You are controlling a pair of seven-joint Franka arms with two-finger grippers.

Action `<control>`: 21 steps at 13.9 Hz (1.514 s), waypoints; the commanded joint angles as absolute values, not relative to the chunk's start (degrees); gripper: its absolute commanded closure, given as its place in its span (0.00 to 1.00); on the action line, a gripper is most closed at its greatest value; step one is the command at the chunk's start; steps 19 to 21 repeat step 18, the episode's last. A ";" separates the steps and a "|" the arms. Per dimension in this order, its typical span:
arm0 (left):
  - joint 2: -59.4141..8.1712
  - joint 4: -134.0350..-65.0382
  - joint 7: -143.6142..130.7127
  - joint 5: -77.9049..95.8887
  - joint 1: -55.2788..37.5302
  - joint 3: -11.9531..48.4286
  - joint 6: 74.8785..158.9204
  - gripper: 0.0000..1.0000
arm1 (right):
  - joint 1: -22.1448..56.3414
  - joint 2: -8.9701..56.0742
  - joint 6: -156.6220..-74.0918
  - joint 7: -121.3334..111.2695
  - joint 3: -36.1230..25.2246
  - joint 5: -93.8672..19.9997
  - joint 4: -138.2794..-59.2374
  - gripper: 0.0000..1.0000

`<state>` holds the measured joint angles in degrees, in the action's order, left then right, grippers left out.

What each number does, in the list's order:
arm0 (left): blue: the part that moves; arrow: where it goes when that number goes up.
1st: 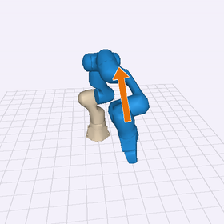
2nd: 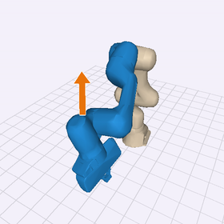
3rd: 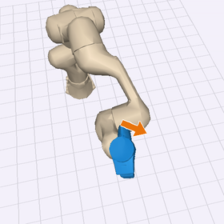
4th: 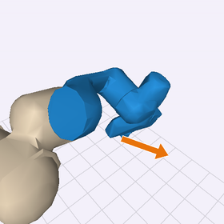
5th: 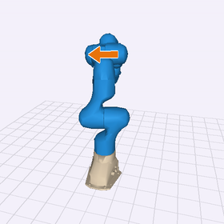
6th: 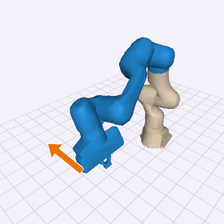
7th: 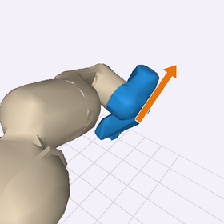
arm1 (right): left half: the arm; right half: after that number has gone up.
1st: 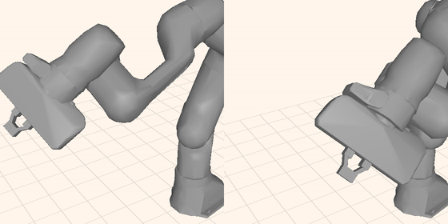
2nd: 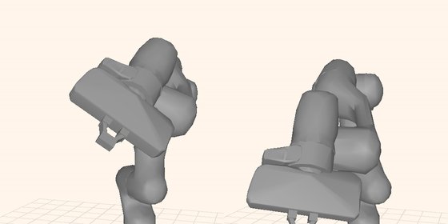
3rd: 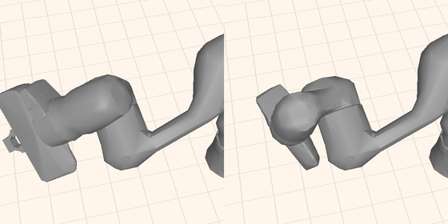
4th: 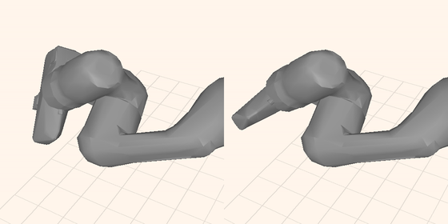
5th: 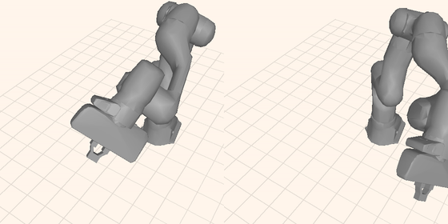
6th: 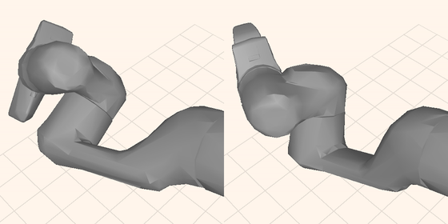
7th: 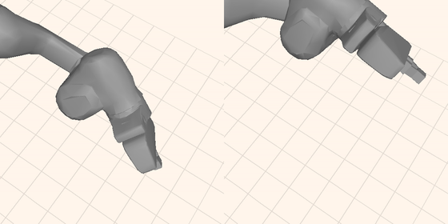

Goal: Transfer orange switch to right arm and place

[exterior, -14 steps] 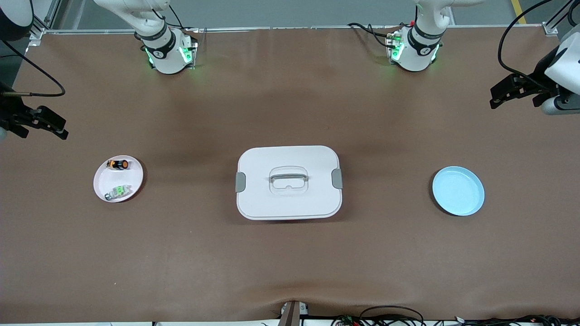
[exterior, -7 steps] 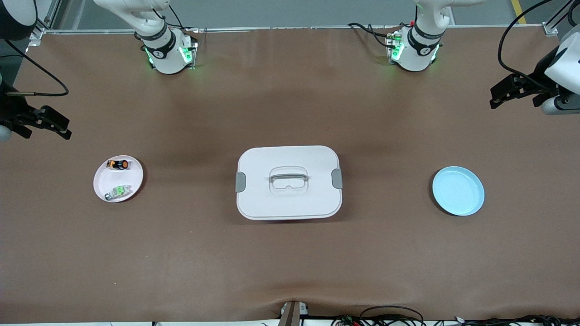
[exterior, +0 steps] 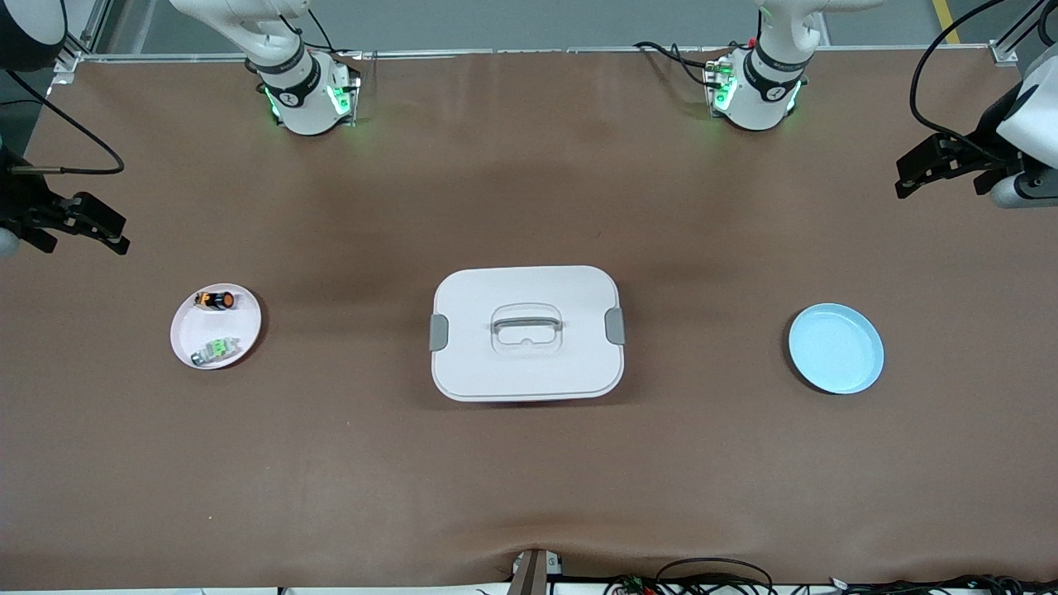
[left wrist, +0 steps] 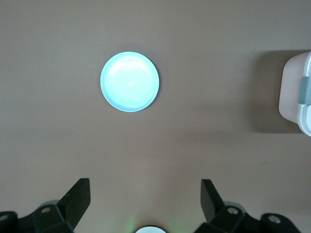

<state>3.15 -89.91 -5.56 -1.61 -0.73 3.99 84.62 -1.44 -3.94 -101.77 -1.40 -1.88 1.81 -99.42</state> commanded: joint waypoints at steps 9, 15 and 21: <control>2.64 -87.36 -4.39 -1.41 -0.61 3.96 84.38 0.00 | 0.00 -3.34 -92.72 -0.62 -3.60 1.32 -89.83 0.00; 2.02 -87.45 -4.22 -1.32 -0.44 3.96 84.29 0.00 | -0.35 -2.55 -92.46 -0.70 -3.78 1.32 -88.42 0.00; 2.02 -87.45 -4.22 -1.32 -0.44 3.96 84.29 0.00 | -0.44 -2.46 -92.37 -0.70 -3.69 1.32 -88.42 0.00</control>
